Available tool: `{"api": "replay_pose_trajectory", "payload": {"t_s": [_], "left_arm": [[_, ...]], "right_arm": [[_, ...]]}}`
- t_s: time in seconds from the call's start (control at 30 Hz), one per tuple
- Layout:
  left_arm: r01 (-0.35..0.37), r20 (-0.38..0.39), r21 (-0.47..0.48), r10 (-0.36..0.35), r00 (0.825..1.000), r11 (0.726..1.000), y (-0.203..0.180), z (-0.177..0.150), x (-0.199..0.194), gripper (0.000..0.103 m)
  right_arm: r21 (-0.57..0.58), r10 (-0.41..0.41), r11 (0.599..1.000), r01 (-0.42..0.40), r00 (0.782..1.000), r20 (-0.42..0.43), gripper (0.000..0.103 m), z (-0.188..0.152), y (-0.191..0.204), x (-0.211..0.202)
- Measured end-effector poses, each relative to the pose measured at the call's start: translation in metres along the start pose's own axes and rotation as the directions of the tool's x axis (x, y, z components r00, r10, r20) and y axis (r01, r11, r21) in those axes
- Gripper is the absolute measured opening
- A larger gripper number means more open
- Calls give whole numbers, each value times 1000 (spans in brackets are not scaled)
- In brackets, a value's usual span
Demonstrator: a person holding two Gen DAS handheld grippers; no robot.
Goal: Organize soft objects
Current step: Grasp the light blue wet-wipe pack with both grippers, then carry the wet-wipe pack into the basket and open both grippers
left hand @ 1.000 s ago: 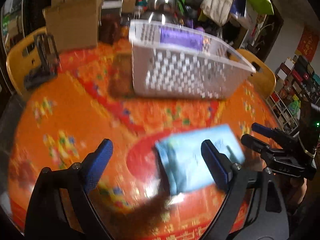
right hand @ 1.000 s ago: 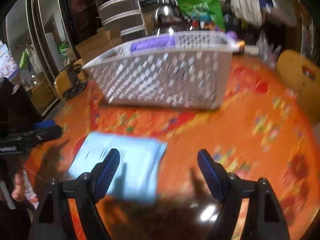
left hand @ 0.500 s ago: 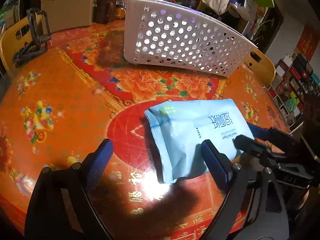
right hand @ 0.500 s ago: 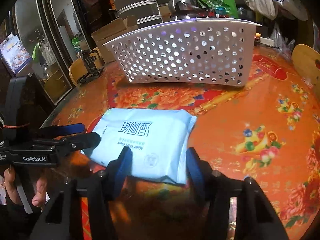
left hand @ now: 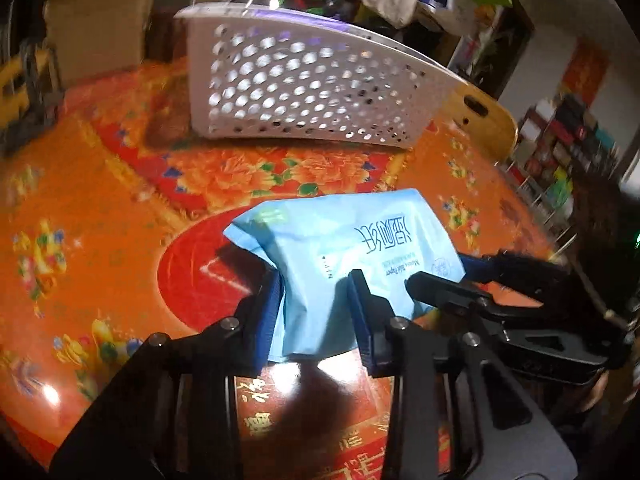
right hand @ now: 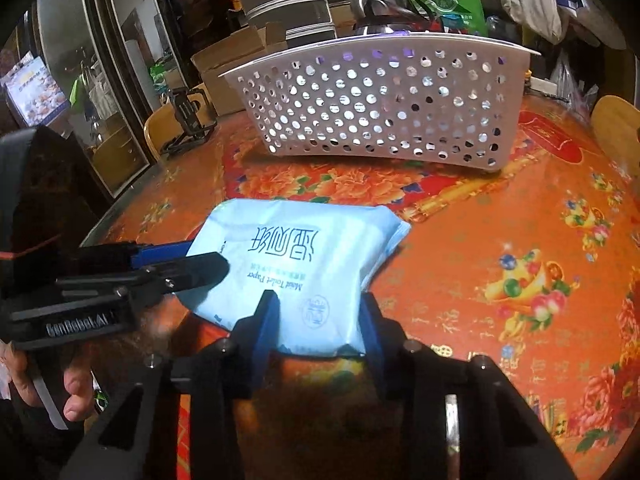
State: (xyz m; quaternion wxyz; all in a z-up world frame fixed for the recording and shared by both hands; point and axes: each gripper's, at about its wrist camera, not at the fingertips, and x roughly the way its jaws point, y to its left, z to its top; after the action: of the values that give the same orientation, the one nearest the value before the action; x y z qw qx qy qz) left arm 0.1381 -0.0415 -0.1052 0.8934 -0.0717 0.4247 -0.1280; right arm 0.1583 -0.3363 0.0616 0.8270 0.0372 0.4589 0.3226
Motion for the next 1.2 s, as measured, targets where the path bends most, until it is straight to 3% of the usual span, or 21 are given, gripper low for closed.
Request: {"api": "replay_pose_trajectory", "payload": {"t_s": [0.17,0.63,1.2], "left_arm": [[40,-3,-24,-40,999,999,7,3,0,32],[-33,45,-13,34,998,999,1,-6,-9,26],[-54,227,24,47,973,998,-17,20,-75,24]], "right_arm": [[-17,3,1000,-3,1000,5,38,-4,2,-1],[-37,-49,998,51,997,54,26,-6,14,-6],[-83,-63,993,82,975,211,20,24,34,-60]]}}
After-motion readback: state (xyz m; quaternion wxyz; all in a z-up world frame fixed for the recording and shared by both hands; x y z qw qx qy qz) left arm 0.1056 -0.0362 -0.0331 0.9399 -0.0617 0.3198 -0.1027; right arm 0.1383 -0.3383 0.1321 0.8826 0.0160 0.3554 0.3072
